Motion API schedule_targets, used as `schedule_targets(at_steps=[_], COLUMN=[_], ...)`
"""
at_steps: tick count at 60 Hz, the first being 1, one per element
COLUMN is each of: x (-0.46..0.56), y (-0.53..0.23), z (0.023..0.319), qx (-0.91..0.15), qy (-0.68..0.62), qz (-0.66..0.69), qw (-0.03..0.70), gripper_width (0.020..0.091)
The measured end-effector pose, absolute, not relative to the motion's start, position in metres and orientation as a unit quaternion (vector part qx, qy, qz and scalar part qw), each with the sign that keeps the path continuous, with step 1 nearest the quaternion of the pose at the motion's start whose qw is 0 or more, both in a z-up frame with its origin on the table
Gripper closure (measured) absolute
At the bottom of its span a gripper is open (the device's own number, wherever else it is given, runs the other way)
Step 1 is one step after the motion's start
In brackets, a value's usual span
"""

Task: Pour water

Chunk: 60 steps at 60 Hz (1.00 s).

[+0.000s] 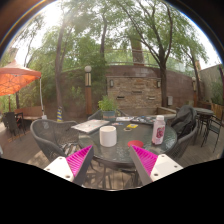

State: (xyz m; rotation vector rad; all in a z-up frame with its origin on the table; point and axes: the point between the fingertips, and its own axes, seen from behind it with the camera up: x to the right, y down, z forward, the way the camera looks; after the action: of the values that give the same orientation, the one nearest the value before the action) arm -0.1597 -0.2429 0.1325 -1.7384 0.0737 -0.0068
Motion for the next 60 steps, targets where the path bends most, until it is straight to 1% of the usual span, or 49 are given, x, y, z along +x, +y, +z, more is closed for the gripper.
schedule_targets(at_steps=[1, 6, 9, 10, 11, 18, 22, 30, 40, 47, 60], x=[-0.159, -0.157, -0.154, -0.154, -0.152, -0.149, -0.113, -0.016, 0.060, 0.097, 0.116], y=[-0.244, -0.240, -0.239, -0.236, -0.237, -0.223, -0.208, -0.168, -0.108, -0.072, -0.019], z=[0.135, 0.130, 0.133, 0.128, 0.131, 0.128, 0.127, 0.125, 0.114, 0.101, 0.087], qx=[-0.764, -0.765, -0.764, -0.764, -0.764, -0.749, -0.739, -0.720, -0.715, -0.719, -0.732], qy=[0.032, 0.040, 0.042, 0.044, 0.043, 0.006, 0.010, 0.067, 0.089, 0.103, 0.100], qz=[-0.001, 0.002, 0.005, 0.006, 0.007, 0.023, 0.012, -0.036, -0.080, -0.101, -0.106], qw=[0.644, 0.643, 0.644, 0.644, 0.644, 0.662, 0.673, 0.690, 0.689, 0.680, 0.666], gripper_width=[0.0266, 0.0270, 0.0272, 0.0270, 0.0268, 0.0265, 0.0268, 0.0272, 0.0269, 0.0267, 0.0271])
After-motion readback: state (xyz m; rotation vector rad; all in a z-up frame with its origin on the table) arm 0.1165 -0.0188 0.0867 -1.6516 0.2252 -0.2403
